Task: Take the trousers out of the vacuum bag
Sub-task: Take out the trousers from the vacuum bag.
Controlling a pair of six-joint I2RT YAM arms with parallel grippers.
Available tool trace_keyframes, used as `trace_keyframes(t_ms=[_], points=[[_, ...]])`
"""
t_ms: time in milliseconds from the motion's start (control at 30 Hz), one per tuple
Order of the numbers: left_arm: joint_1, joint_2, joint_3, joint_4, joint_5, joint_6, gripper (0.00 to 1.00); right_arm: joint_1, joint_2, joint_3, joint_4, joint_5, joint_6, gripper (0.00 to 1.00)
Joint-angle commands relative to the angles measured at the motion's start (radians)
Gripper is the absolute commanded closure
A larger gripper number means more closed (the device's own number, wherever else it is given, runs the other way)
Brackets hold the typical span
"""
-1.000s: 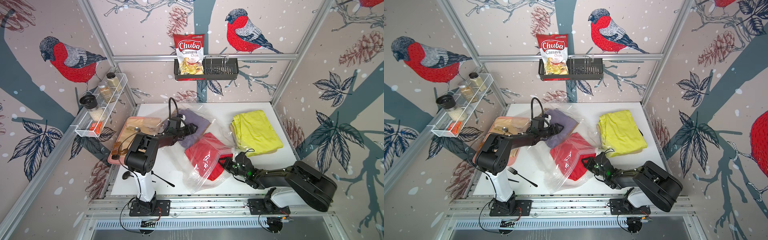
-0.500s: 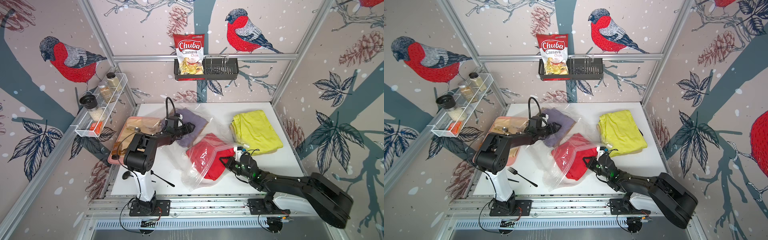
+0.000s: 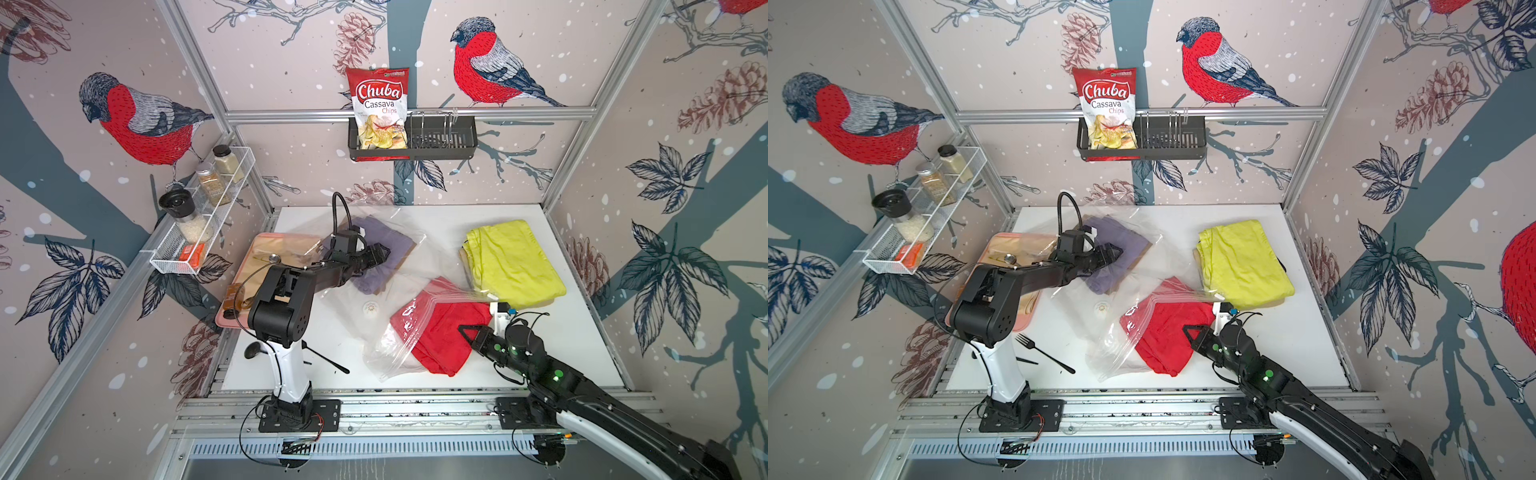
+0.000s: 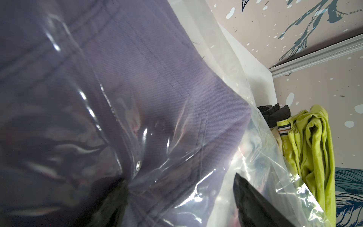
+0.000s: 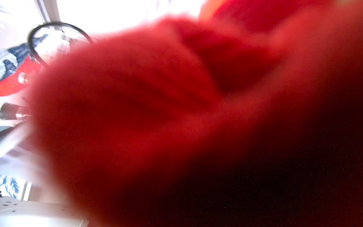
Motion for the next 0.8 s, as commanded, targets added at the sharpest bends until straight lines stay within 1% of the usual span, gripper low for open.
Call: trace_keyframes(t_ms=[0, 67, 200, 400, 500, 567, 633, 767], points=[[0.008, -0.005, 0.006, -0.152, -0.08, 0.015, 0.13, -0.009, -0.097, 0.033, -0.224, 0.086, 0.019, 1.0], [0.009, -0.022, 0.015, -0.164, -0.077, 0.018, 0.13, -0.012, -0.139, 0.059, -0.296, 0.107, 0.018, 1.0], [0.008, -0.069, 0.027, -0.192, -0.083, 0.031, 0.11, -0.014, -0.158, 0.13, -0.401, 0.164, 0.0, 1.0], [-0.015, -0.188, 0.035, -0.242, -0.076, 0.049, 0.08, -0.015, -0.157, 0.246, -0.464, 0.265, -0.03, 1.0], [-0.06, -0.254, 0.064, -0.292, -0.065, 0.086, 0.07, -0.019, -0.145, 0.295, -0.462, 0.286, -0.049, 1.0], [-0.113, -0.302, 0.079, -0.332, -0.069, 0.118, 0.07, -0.022, -0.125, 0.337, -0.46, 0.29, -0.062, 1.0], [-0.161, -0.359, 0.062, -0.333, -0.072, 0.138, 0.07, -0.023, -0.106, 0.374, -0.441, 0.28, -0.076, 1.0], [-0.223, -0.452, -0.001, -0.297, -0.052, 0.125, 0.08, -0.025, -0.074, 0.438, -0.387, 0.239, -0.106, 1.0]])
